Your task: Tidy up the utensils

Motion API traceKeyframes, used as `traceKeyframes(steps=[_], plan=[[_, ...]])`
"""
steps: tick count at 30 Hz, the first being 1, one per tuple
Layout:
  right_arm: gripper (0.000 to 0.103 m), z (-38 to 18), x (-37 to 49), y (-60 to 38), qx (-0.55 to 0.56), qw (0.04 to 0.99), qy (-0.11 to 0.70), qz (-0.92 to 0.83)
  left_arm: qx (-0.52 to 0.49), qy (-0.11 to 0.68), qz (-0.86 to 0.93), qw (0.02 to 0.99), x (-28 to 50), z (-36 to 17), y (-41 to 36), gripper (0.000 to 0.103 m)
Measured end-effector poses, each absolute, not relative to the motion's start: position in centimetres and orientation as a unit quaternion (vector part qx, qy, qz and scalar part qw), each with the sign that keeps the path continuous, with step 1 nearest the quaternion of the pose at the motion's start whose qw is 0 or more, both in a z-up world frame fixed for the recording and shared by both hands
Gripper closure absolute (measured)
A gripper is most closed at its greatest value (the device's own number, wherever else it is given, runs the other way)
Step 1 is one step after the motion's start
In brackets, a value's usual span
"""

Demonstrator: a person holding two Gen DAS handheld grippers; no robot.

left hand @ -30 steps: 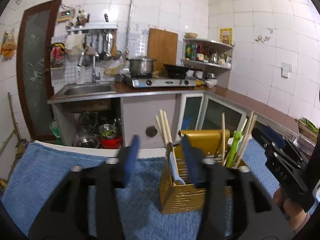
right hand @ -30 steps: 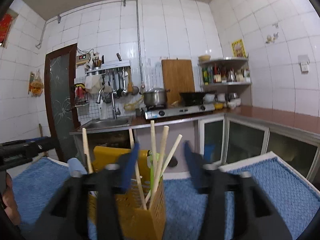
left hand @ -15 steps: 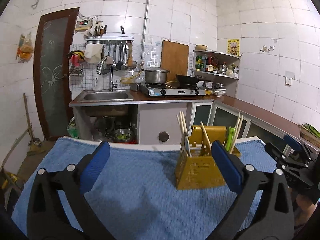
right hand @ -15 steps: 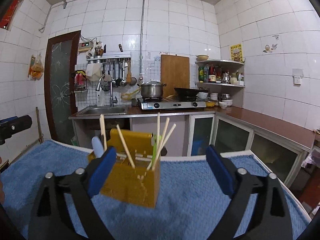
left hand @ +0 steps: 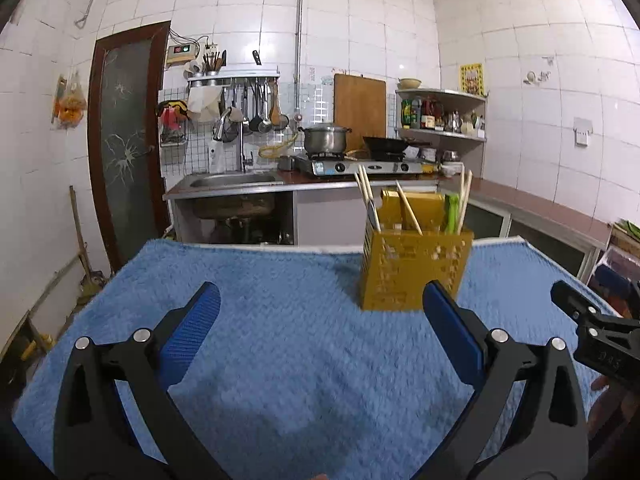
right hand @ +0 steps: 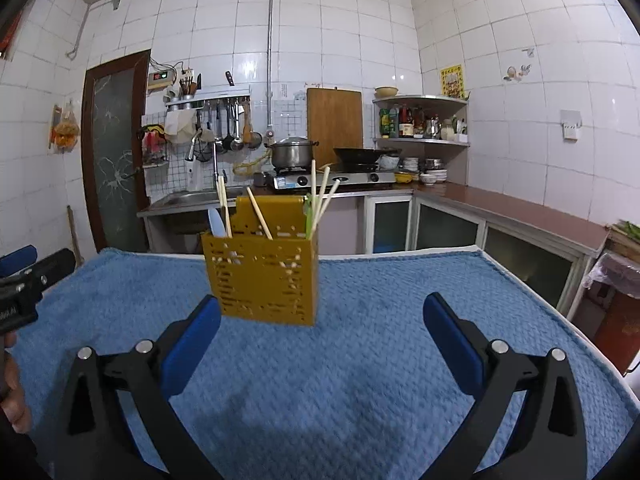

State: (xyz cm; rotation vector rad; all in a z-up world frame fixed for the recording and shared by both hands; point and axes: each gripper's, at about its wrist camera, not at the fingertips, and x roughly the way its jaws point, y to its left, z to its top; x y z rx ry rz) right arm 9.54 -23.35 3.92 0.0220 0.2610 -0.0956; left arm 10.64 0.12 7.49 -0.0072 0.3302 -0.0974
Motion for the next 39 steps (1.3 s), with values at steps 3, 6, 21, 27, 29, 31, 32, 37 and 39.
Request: traceKeyframes(steps=[3,6,21,27,29,31,32,37,39], plan=[[0.004,2.7,9.5,-23.3,0.006,0.990,0.134,-0.052,0.000,0.157,-0.042,0.987,9.8,6.1,0.0,0.005],[0.004,2.0,9.5,-23.6,0.014,0.990,0.133,-0.051,0.012,0.151,-0.041,0.988,9.5,5.2,-0.1,0.005],[0.004,1.3,8.3,-22.8,-0.011,0.992,0.114,-0.055,0.023,0.151,-0.041,0.987,9.3,3.1,-0.5,0.005],[0.004,1.4,8.0,-22.7,-0.009,0.992,0.112,-0.053,0.027,0.149,-0.042,0.988,9.3,2.8,-0.6,0.005],[0.004,1.3,8.0,-22.7,-0.011,0.992,0.113,-0.053,0.026,0.149,-0.041,0.988,9.3,2.7,-0.6,0.005],[0.004,1.2,8.0,-22.6,-0.014,0.992,0.113,-0.054,0.026,0.149,-0.042,0.988,9.3,2.7,-0.6,0.005],[0.004,1.2,8.0,-22.5,-0.017,0.992,0.112,-0.054,0.026,0.149,-0.042,0.988,9.3,2.7,-0.6,0.005],[0.004,1.2,7.9,-22.4,-0.019,0.992,0.111,-0.055,0.027,0.150,-0.042,0.987,9.4,2.7,-0.7,0.005],[0.004,1.2,7.9,-22.4,-0.019,0.992,0.112,-0.056,0.028,0.151,-0.043,0.987,9.3,2.7,-0.7,0.005]])
